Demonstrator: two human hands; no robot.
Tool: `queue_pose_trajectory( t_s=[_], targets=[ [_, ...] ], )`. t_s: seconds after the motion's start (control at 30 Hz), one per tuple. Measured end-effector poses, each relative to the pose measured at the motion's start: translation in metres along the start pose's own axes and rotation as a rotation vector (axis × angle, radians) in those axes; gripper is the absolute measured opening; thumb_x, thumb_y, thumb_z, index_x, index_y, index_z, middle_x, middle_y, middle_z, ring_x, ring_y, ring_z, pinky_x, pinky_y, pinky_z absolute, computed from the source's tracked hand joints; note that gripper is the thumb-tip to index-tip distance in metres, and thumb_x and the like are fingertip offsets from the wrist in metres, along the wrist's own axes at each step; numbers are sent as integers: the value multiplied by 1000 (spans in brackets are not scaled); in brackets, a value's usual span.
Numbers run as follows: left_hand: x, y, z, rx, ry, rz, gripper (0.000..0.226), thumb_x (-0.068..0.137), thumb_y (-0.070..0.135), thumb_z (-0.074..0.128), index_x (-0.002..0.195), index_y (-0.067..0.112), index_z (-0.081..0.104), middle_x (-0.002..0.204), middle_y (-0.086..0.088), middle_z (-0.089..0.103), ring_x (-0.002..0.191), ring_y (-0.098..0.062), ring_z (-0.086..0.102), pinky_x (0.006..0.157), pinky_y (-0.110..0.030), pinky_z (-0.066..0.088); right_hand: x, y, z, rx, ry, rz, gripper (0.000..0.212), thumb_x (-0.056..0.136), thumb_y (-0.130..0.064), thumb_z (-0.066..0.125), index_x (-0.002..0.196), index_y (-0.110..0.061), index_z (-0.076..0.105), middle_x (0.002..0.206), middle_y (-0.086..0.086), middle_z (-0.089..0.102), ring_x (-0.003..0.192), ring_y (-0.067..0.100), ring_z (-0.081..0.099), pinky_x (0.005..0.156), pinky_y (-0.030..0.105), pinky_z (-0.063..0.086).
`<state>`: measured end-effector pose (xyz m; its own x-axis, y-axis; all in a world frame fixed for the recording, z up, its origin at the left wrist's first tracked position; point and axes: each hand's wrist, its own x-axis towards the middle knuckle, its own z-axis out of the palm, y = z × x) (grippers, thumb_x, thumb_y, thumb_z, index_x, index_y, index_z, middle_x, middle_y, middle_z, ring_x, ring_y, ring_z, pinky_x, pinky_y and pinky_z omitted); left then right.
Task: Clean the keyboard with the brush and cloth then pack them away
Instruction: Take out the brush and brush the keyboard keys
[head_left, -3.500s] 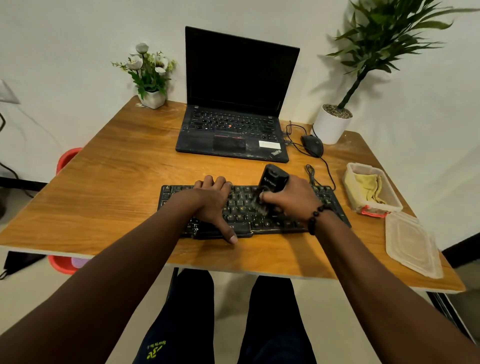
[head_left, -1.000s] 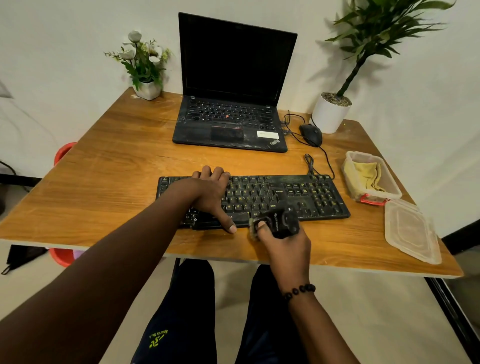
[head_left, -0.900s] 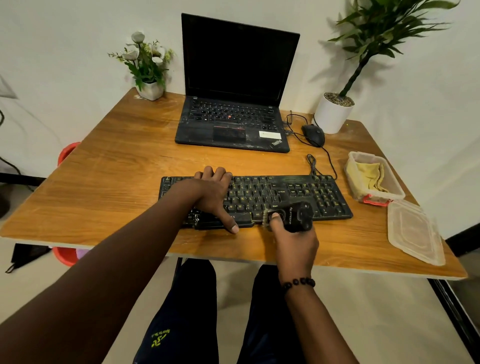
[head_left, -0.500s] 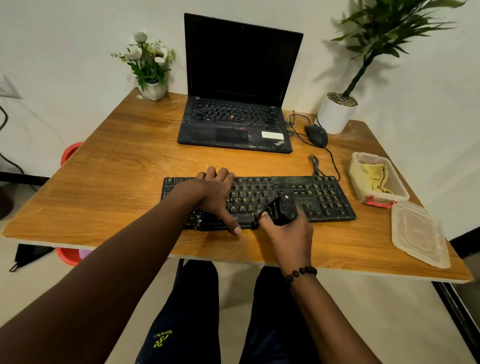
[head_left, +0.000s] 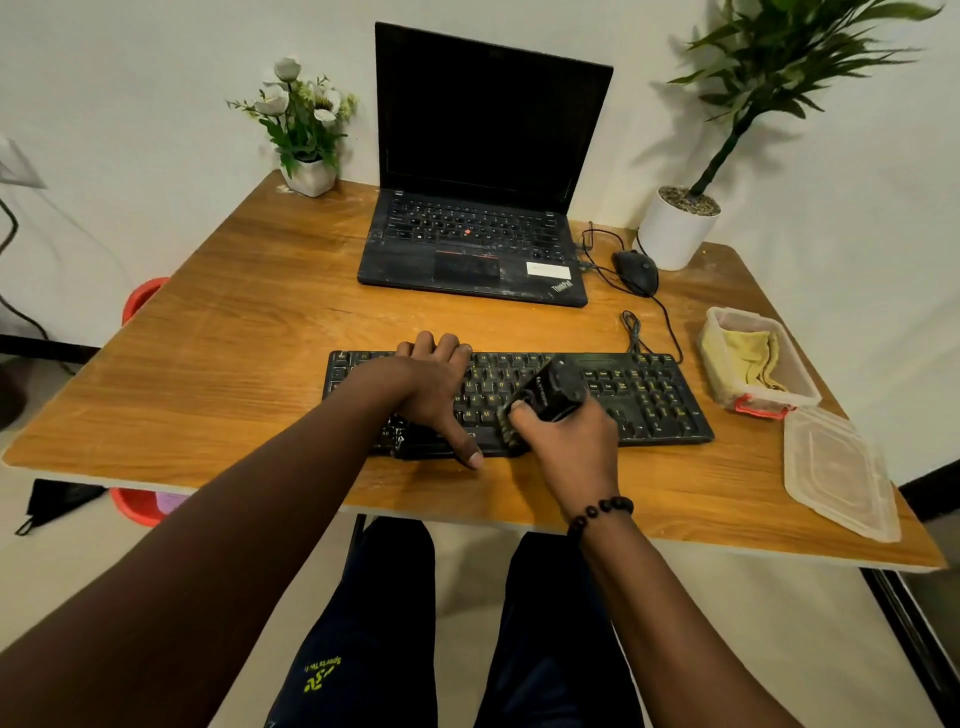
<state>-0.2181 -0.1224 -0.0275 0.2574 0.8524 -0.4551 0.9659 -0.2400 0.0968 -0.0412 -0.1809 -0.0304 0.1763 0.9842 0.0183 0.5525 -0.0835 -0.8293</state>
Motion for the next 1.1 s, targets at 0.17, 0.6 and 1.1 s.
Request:
queue_pose_trajectory(
  t_s=[0.17,0.6,1.1],
  targets=[
    [-1,0,0,-10,0,1,144,53,82,74,157,16,-2,160,-3,0,144,-35,7,118,-54,17,5,2,1,-25,-1,40,19,72,-30,74,84,-20,63,80,-8,64,72,5,57,53,14,38],
    [2,-1,1,9,-4,-8,148,51,84,73,157,15,-5,160,-4,1,144,-35,7,118,-54,18,31,-6,-5,-230,-170,-205,23,71,-34,74,83,-20,61,76,-8,62,73,9,60,54,18,41],
    [2,-3,3,-21,8,5,147,51,84,73,157,17,-4,161,-3,-2,145,-36,5,119,-55,16,35,-12,-26,-347,-504,-438,38,76,-29,76,109,-22,58,90,-15,58,83,3,55,60,5,38]
  ],
)
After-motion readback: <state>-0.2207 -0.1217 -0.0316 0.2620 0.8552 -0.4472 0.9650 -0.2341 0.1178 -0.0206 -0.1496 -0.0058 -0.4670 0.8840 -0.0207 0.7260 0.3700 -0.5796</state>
